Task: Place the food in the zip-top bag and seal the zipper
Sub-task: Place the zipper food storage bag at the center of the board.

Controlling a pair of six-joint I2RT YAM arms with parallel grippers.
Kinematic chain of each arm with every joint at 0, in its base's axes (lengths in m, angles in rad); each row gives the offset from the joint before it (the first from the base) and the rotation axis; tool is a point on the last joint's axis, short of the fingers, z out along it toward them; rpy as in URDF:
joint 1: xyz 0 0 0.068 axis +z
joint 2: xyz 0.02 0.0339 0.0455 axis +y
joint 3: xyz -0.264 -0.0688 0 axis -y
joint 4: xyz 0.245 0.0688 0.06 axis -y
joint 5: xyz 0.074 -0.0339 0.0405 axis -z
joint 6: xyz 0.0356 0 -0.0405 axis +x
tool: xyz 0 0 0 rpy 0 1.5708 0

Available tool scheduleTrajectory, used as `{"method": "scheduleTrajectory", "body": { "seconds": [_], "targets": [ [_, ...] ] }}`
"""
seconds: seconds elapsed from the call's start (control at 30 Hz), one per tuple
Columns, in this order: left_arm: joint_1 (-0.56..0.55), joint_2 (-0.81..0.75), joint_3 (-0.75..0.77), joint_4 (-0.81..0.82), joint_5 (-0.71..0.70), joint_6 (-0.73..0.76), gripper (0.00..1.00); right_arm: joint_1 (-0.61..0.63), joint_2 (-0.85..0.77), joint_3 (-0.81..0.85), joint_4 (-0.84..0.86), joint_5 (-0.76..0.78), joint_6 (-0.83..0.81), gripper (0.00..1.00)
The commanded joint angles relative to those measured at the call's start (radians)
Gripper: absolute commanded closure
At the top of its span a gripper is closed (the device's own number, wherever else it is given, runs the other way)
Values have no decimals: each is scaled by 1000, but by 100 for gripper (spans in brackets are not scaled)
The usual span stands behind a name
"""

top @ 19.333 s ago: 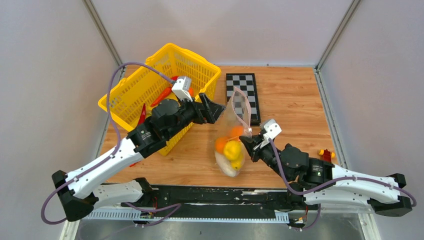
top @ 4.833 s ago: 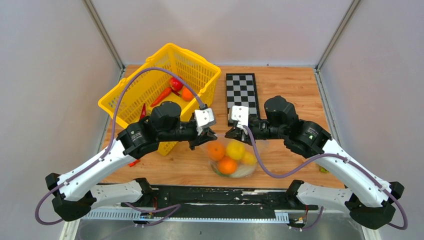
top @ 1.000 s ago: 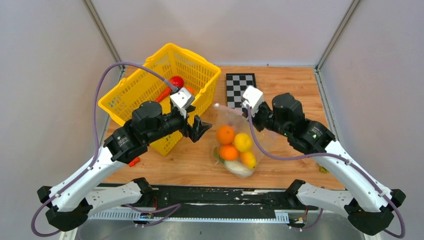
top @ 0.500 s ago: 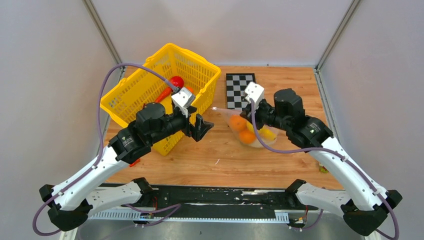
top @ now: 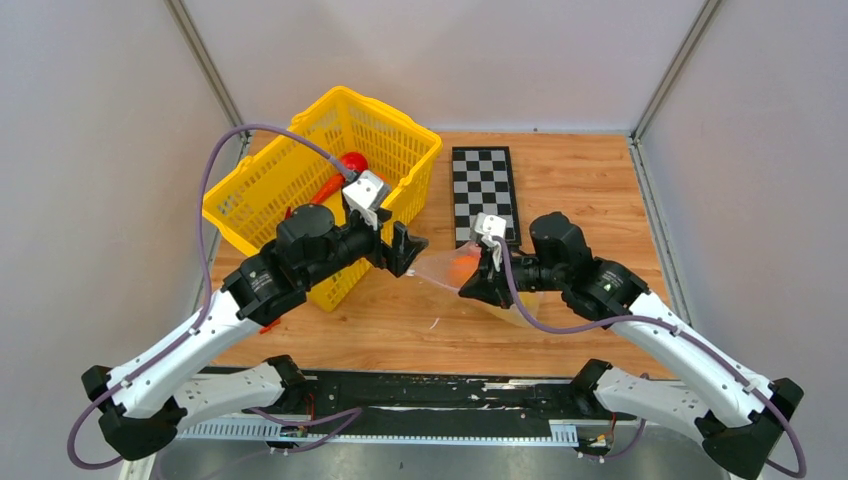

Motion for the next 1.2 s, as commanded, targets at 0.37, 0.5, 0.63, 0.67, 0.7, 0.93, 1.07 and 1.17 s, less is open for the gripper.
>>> {"method": "scheduleTrajectory", "body": {
  "seconds": [0.37, 0.5, 0.63, 0.67, 0.7, 0.93, 1.07, 1.17],
  "targets": [
    [5, 98, 24, -12, 11, -6, 0, 61, -127, 12, 109, 10, 91, 30],
    [6, 143, 4, -16, 44, -2, 0, 61, -167, -66, 88, 458, 214, 27],
    [5, 177, -57, 34, 128, -20, 0, 59, -147, -134, 15, 720, 382, 27],
    [5, 188, -71, 44, 157, -27, 0, 59, -146, -153, 15, 723, 408, 27],
    [5, 200, -83, 53, 179, -30, 0, 60, -147, -170, 20, 709, 429, 27],
    [5, 262, -100, 48, 263, -4, 0, 59, -195, -263, 118, 624, 521, 27],
    [5, 274, -117, 29, 285, 11, 0, 59, -209, -268, 119, 636, 513, 30],
    [5, 277, -149, 23, 347, 27, 4, 59, -201, -260, 106, 619, 487, 37]
  ]
}}
